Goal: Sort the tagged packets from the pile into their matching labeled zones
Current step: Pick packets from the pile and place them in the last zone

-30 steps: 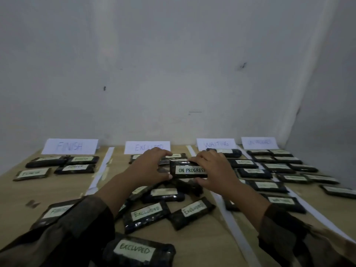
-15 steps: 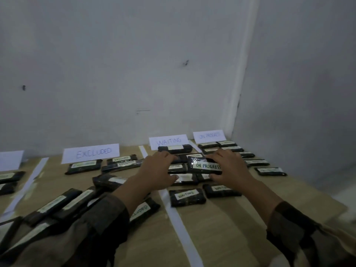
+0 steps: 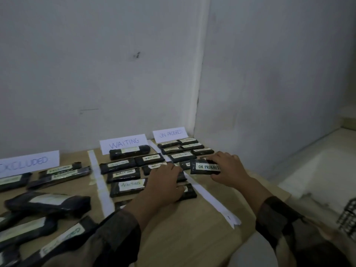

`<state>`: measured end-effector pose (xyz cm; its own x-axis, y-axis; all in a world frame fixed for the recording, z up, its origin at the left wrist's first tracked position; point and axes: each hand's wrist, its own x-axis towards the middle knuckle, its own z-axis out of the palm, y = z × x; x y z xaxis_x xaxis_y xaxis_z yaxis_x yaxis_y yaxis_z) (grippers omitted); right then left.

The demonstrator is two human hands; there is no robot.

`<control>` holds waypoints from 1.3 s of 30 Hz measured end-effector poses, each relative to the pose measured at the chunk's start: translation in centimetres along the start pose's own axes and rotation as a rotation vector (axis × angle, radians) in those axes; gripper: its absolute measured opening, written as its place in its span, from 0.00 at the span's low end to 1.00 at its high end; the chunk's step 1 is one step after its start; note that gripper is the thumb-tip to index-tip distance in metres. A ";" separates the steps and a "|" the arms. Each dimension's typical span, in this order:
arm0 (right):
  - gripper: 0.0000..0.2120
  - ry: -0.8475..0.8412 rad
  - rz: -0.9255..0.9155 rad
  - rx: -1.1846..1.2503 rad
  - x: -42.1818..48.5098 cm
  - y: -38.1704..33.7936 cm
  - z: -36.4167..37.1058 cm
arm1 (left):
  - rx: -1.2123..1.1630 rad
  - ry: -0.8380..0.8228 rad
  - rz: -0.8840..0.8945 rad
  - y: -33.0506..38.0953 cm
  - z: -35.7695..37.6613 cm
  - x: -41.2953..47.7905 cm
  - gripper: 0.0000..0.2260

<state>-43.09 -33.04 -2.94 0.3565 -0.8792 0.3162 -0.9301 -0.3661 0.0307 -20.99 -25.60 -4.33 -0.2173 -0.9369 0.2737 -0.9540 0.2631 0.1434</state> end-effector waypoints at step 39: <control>0.17 0.000 -0.129 0.449 2.9 -6.6 0.4 | -0.023 0.016 -0.080 -3.2 -1.5 0.2 0.25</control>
<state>-35.91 -33.25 -2.59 0.4666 -0.8177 0.3370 -0.7475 -0.5683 -0.3438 -17.68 -26.27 -3.30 -0.1372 -0.9513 0.2759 -0.9632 0.1931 0.1871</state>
